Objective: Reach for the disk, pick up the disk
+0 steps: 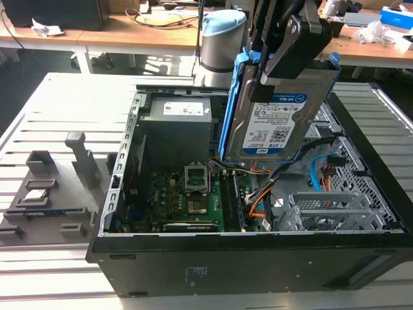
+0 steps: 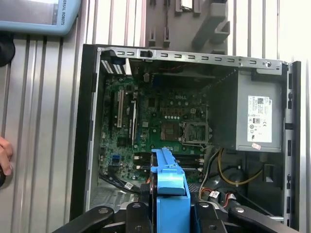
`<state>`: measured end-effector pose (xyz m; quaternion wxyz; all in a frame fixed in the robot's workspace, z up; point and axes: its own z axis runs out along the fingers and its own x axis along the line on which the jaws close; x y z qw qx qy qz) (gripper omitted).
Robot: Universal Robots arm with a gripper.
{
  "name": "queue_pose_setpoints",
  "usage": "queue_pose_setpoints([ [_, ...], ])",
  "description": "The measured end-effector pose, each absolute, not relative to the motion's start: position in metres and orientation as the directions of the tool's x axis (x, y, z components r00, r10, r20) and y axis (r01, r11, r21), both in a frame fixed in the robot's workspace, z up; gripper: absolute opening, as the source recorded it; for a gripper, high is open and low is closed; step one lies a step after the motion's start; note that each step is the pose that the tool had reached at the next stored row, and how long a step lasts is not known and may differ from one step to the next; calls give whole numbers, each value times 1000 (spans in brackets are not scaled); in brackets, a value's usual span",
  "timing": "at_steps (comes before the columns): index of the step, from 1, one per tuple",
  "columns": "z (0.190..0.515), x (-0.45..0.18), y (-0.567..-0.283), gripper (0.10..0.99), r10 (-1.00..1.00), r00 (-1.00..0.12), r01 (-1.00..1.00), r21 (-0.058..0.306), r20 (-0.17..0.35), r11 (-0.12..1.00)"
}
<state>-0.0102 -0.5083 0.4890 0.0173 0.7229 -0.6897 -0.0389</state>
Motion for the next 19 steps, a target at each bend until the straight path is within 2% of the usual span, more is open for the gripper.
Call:
queue_pose_setpoints([
  [9,487,-10,-561,369,-998,46,-996,79,-32,-48],
  [19,483,12,-563,369,-999,42,-996,81,-32,-44],
])
